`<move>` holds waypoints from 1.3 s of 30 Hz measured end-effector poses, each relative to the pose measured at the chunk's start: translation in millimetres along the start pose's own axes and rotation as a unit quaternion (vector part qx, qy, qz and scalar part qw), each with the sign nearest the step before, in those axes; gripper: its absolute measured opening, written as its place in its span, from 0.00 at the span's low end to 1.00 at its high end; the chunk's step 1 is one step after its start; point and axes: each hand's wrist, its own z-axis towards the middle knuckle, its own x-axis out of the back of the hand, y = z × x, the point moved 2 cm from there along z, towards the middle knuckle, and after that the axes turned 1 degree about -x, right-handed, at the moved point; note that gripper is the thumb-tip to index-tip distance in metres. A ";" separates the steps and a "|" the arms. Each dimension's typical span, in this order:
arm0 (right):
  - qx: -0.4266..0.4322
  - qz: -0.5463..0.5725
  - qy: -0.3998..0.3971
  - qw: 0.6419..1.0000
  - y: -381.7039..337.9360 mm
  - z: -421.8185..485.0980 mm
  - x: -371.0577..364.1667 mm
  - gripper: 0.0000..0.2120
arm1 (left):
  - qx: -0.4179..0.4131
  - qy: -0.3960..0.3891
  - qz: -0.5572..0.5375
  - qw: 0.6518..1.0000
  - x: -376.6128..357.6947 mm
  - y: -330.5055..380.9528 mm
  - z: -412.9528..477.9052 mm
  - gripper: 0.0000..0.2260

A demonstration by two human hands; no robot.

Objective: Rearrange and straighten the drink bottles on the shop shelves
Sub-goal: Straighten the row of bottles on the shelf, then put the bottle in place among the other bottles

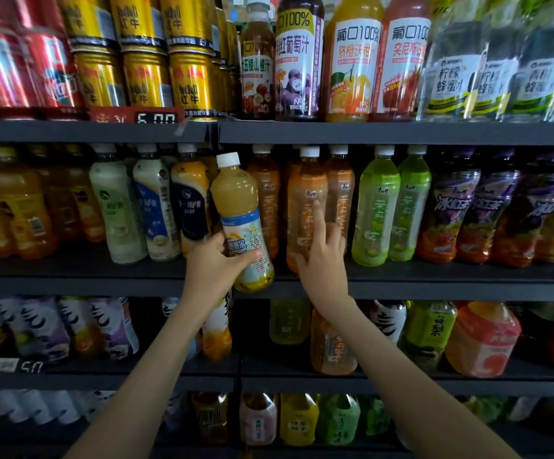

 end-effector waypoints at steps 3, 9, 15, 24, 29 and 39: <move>-0.013 -0.009 -0.005 1.000 -1.0 5.3 -8.1 0.47 | -0.006 -0.004 0.004 1.000 -1.3 0.2 2.5 0.20; -0.054 -0.058 -0.010 0.997 -4.5 13.9 -19.5 0.45 | -0.020 -0.012 0.026 0.999 -5.5 -3.3 4.0 0.20; -0.091 -0.087 -0.034 0.991 -13.5 21.7 -23.7 0.44 | -0.009 -0.011 0.033 0.999 -9.5 -2.6 2.9 0.19; -0.036 0.237 -0.063 0.969 -13.8 -22.5 17.4 0.29 | 0.042 -0.045 0.025 0.998 -0.9 8.9 -21.8 0.19; -0.104 0.294 -0.226 0.923 -41.0 -46.1 36.6 0.33 | 0.089 -0.055 0.090 0.990 2.7 15.2 -54.1 0.16; -0.191 0.369 -0.365 0.833 -83.1 -93.3 17.5 0.18 | 0.165 -0.042 0.126 0.977 55.6 16.1 -135.0 0.22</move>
